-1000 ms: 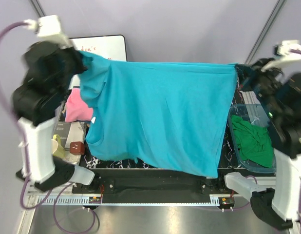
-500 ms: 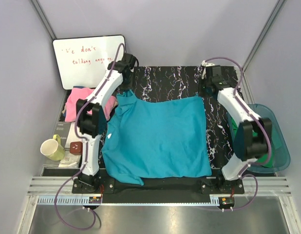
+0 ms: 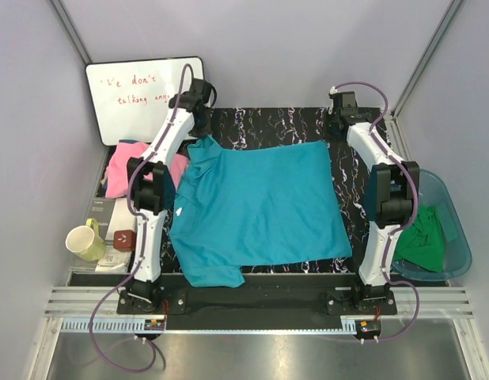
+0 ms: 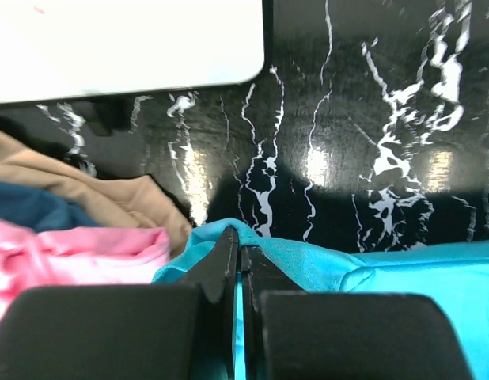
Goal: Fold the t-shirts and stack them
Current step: Flatten out the tshirt, then fold the flattened tshirt in 1/3 of the way
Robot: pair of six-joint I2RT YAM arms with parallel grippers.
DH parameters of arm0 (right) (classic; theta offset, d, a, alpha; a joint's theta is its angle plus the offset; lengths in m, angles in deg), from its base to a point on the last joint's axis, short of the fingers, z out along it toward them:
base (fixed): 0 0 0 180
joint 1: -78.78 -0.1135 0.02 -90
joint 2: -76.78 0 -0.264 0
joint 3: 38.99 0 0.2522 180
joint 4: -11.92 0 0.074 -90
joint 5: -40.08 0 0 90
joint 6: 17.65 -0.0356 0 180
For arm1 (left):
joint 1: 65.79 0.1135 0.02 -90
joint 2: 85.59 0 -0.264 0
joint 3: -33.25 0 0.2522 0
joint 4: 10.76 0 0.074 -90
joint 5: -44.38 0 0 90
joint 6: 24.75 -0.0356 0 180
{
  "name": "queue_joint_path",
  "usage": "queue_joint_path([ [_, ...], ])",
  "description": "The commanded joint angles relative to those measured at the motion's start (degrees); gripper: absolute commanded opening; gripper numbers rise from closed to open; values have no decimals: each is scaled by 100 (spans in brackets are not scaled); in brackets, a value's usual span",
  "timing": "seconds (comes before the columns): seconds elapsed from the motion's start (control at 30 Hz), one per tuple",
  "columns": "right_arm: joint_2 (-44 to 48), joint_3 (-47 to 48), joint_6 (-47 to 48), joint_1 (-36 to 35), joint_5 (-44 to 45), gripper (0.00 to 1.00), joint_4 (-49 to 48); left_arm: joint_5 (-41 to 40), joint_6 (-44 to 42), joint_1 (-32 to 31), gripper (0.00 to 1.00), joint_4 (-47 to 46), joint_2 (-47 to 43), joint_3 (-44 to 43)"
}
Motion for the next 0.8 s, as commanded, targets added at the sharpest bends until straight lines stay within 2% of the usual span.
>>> queue_joint_path([
  [0.0, 636, 218, -57, 20, 153, 0, 7, -98, -255, 6, 0, -372, -988, -121],
  [0.1, 708, 297, 40, 37, 224, 0, 252, -3, -265, 85, 0, -381, -1199, 125],
  [0.23, 752, 175, -135, 37, -153, 0, 797, 313, -203, 59, 0, -250, -1515, 975],
  [0.43, 1279, -975, -785, 28, -610, 0, 982, 306, -97, -3, 0, -57, -2244, 2329],
  [0.6, 1280, -1197, -1005, 28, -839, 0, 1474, 112, -10, -3, 0, 584, -2421, 2743],
  [0.77, 1201, -1250, -1067, 37, -770, 0, 1914, 51, 131, -38, 0, 822, -2676, 3210],
])
